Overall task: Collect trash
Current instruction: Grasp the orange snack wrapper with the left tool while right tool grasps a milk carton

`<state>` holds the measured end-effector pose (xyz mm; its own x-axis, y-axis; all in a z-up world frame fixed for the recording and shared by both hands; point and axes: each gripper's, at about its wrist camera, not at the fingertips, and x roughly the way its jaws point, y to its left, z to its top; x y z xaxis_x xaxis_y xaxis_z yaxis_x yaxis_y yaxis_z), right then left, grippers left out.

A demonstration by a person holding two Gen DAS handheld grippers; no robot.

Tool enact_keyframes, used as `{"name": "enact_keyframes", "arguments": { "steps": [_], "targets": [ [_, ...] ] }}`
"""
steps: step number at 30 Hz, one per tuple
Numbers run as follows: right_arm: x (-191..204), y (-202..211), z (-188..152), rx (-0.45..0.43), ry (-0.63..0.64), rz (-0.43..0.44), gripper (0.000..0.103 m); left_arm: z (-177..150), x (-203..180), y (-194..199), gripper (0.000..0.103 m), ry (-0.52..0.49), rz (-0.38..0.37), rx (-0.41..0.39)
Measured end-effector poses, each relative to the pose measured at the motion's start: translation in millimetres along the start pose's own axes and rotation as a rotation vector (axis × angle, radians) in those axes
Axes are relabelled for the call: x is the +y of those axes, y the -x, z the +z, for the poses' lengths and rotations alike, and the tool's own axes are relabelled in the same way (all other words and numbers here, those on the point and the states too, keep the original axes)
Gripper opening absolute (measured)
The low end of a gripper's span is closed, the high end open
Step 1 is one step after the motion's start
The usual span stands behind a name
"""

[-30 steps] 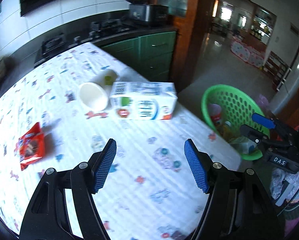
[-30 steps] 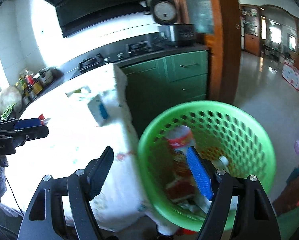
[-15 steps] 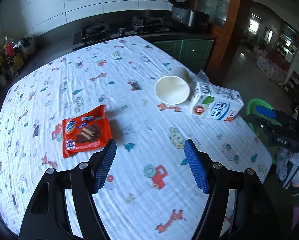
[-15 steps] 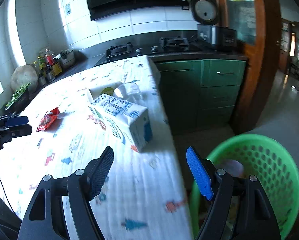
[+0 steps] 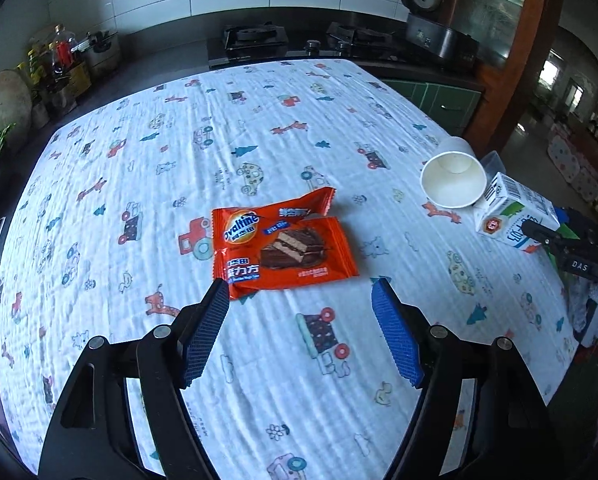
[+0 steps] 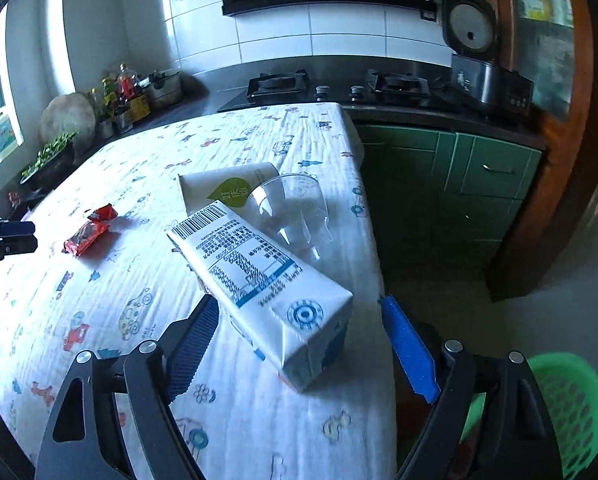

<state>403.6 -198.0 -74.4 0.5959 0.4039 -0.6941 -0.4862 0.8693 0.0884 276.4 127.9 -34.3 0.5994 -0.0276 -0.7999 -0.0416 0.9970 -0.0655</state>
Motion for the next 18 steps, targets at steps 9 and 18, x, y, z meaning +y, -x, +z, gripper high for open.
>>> {"name": "enact_keyframes", "arguments": {
  "steps": [9, 18],
  "targets": [
    [8.4, -7.9, 0.8, 0.011, 0.048, 0.006, 0.061, -0.7, 14.7, -25.8, 0.079, -0.055, 0.03, 0.029],
    [17.1, 2.9, -9.6, 0.013, 0.035, -0.029, 0.044, -7.7, -12.7, -47.4, 0.081, -0.244, 0.082, 0.03]
  ]
}}
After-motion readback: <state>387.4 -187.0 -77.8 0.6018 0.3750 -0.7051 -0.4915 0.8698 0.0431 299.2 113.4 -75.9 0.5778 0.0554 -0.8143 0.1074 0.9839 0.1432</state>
